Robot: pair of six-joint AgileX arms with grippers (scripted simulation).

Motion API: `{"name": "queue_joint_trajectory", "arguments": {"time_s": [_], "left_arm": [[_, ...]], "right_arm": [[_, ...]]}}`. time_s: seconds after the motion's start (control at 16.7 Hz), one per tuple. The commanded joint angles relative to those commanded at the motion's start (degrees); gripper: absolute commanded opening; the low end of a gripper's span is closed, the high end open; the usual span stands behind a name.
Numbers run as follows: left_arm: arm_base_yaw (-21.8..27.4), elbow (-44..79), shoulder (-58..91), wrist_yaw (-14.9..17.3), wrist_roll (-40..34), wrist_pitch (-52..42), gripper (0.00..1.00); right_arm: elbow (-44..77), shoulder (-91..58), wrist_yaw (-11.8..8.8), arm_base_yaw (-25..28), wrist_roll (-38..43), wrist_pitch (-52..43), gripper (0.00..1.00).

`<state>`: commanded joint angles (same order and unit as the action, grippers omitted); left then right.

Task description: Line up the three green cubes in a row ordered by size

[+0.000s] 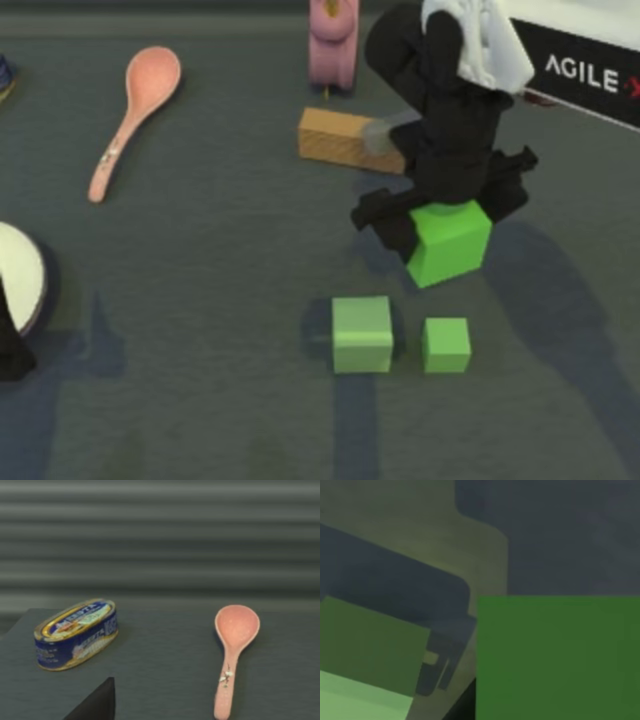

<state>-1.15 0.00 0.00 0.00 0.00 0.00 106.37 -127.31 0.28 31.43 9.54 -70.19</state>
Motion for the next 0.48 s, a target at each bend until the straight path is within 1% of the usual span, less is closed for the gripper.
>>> {"name": "queue_joint_trajectory", "arguments": {"time_s": [0.48], "left_arm": [[0.0,0.0,0.0,0.0,0.0,0.0,1.0]], "right_arm": [[30.0,-15.9,0.3,15.7,33.7,-14.3,0.0]]}}
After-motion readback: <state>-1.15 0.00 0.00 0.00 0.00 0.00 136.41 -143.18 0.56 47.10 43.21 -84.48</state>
